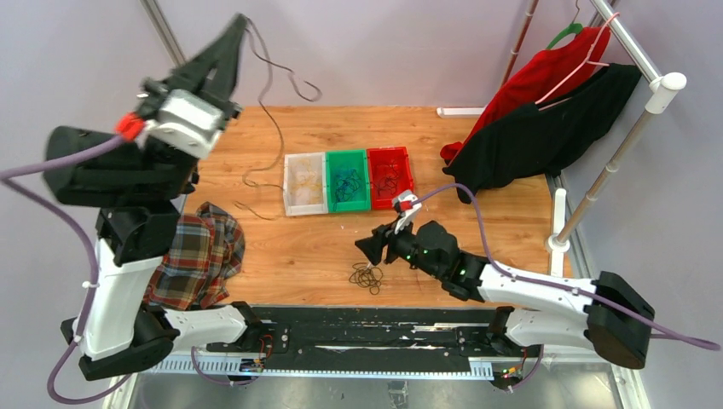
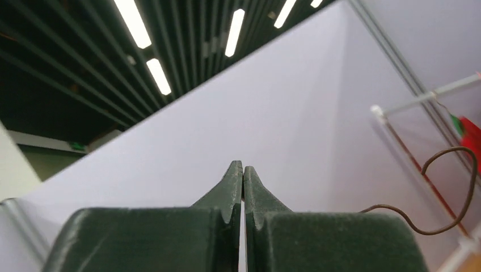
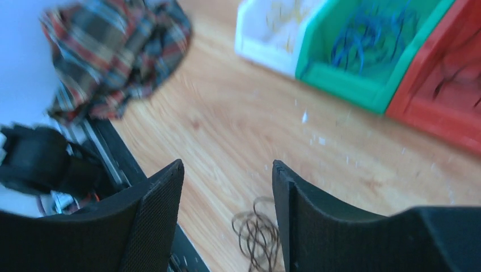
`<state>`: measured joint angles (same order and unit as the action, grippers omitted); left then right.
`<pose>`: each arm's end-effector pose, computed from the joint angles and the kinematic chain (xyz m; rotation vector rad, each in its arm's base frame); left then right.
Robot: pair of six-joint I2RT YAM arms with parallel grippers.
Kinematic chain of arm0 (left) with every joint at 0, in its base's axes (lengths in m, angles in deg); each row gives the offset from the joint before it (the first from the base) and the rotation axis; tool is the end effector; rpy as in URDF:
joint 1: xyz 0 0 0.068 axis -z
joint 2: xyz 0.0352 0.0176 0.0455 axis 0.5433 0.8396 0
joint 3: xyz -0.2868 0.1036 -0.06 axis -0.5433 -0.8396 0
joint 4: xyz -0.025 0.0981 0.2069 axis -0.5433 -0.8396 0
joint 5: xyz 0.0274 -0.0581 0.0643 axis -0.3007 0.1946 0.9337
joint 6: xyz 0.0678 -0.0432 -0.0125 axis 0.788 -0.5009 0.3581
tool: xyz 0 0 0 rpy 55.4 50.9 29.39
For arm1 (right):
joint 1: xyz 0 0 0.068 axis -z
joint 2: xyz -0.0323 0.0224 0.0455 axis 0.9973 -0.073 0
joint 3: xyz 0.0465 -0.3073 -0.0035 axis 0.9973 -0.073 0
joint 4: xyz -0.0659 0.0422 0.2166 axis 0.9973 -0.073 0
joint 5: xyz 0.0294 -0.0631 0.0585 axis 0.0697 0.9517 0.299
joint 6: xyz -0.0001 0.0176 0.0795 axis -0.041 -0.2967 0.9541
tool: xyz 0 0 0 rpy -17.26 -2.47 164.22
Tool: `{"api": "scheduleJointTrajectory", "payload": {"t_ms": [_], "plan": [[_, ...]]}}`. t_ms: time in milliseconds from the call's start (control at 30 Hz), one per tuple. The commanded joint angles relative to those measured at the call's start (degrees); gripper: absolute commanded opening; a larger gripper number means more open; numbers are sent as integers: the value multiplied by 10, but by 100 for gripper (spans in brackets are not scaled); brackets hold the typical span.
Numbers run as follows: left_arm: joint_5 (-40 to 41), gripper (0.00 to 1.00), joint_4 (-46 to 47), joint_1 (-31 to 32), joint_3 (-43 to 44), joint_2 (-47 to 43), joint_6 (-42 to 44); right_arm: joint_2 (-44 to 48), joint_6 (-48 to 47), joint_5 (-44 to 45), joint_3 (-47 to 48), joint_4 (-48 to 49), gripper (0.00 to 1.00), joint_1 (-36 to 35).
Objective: Untangle the cables
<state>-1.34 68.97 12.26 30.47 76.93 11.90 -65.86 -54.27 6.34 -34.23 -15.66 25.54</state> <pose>0.0683 -0.0703 0.6852 0.5895 0.5581 0.0047 0.1258 0.2072 0.2930 -0.4999 1.7537 0.9935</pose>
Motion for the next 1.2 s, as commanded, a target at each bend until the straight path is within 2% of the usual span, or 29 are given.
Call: {"api": "scheduleJointTrajectory", "payload": {"t_ms": [0, 100, 200, 300, 433, 800, 1167], "plan": [[-39, 0, -103, 5, -39, -5, -50, 29, -22, 75, 53, -6, 59, -6], [-56, 0, -132, 5, -77, -4, -76, 5, -44, 89, 109, 17, 59, -5], [-72, 0, -142, 5, -113, 4, -82, -33, -63, 81, 179, -6, 58, 0], [-76, 0, -147, 5, -125, 31, -80, -50, -85, 122, 221, -36, 56, 4], [-74, 0, -132, 5, -111, 74, -76, -39, -97, 166, 207, -40, 54, 32], [-59, 0, -66, 5, 15, 210, -85, -41, -116, 153, 187, -72, 53, 132], [-37, 0, -32, 4, 31, 267, -44, -64, -113, 131, 191, -81, 52, 172]]}}
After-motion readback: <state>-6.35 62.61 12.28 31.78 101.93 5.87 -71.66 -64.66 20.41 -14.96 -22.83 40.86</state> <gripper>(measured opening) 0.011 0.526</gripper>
